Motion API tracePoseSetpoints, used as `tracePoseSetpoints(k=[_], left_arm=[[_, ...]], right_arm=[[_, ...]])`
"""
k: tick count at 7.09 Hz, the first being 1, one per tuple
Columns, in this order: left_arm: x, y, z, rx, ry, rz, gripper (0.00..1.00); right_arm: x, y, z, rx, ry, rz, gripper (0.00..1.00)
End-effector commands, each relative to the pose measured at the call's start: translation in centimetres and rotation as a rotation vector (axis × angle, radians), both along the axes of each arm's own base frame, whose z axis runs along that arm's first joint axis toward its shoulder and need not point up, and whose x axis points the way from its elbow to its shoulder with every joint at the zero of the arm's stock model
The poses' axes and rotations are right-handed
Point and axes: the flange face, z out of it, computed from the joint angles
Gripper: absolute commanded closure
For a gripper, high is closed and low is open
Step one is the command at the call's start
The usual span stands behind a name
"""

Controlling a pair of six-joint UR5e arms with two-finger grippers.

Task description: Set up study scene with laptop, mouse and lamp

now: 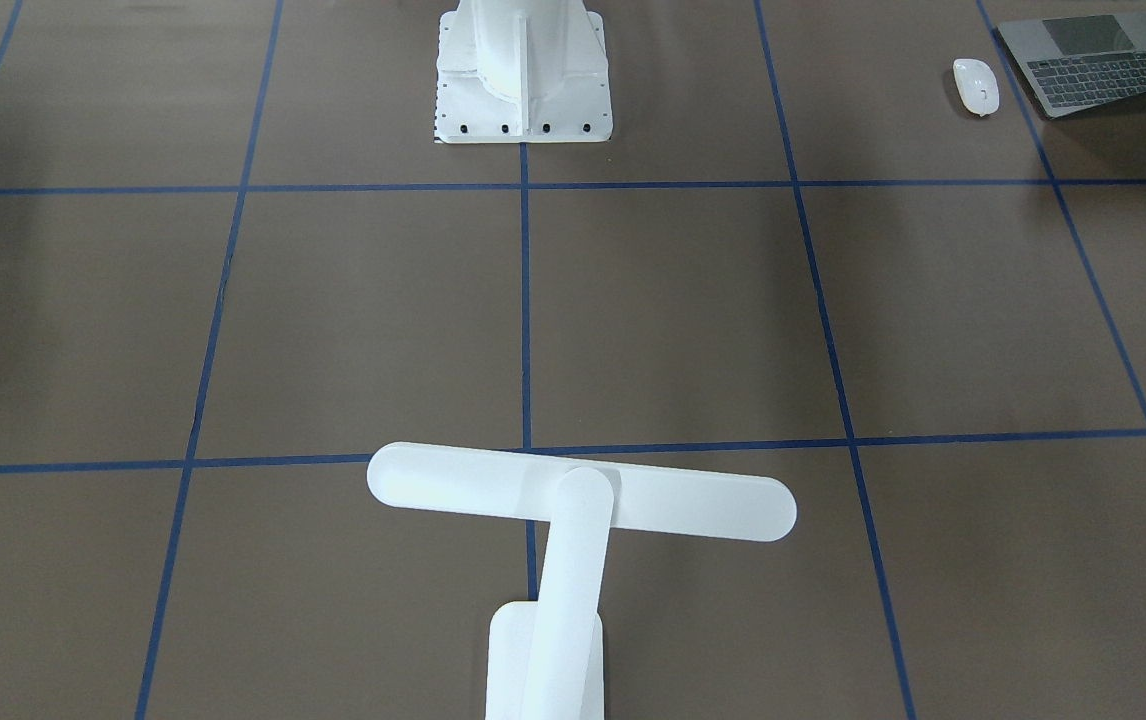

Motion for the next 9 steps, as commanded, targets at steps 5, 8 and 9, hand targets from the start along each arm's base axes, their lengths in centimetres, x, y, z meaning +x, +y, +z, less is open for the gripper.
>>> tracePoseSetpoints(k=[5, 8, 9], left_arm=[[0.0, 0.1, 0.0, -0.005, 0.005, -0.003, 0.01], [-0.1, -0.2, 0.6, -0.019, 0.005, -0.004, 0.01], [0.0, 0.0, 0.9, -0.026, 0.007, -0.006, 0.01]], right_arm=[[0.0, 0.2, 0.0, -0.003, -0.003, 0.001, 0.01], [0.9, 0.2, -0.4, -0.003, -0.033, 0.025, 0.01], [1.3, 0.2, -0.7, 0.0, -0.048, 0.036, 0.01]])
